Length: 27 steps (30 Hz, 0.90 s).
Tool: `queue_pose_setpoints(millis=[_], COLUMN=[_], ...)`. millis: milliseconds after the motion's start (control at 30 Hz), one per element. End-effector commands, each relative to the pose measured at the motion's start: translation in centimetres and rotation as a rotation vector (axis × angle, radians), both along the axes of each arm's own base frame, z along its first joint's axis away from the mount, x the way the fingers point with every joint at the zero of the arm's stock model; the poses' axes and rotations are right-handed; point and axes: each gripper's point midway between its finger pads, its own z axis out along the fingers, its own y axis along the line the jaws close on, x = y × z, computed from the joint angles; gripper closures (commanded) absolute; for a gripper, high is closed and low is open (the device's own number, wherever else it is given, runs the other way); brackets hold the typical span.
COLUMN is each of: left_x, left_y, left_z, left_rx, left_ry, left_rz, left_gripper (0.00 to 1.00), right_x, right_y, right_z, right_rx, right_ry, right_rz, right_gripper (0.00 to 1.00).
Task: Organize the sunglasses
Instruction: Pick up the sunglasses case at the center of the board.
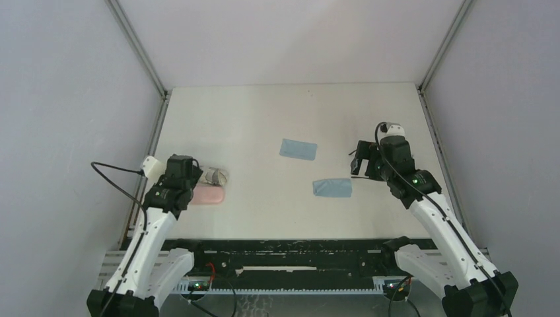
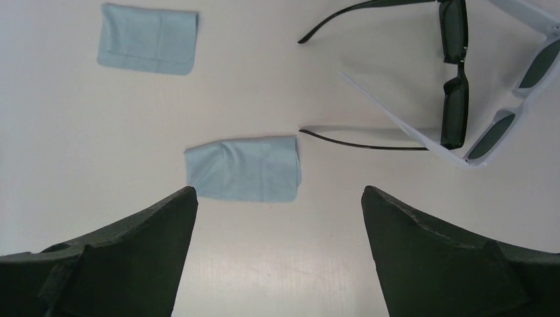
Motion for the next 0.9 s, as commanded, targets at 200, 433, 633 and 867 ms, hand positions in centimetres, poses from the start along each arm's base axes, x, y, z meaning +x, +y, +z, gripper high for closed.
queue_pose_setpoints(millis=[200, 433, 633, 867], left_x=[1.4, 1.8, 2.4, 2.8], left_y=[-0.1, -1.2, -1.8, -2.0], left_z=[-4.1, -7.2, -8.8, -10.1], left_rx=[-0.094, -0.129, -0.150, -0.160], left_ry=[0.083, 0.218, 0.244, 0.253], left_rz=[0.176, 0.178, 0.166, 0.174], left_gripper=[0.00, 0.00, 0.06, 0.12], right_x=[1.0, 1.2, 1.1, 1.1], right_y=[-0.4, -0.3, -0.4, -0.5], right_z=[-1.5, -2.7, -3.1, -3.6], right_rx=[0.003, 0.003, 0.003, -0.004], right_ry=[-0.001, 0.017, 0.025, 0.035], right_rz=[-0.074, -0.083, -0.088, -0.091], right_gripper=[0.06, 0.06, 0.06, 0.06])
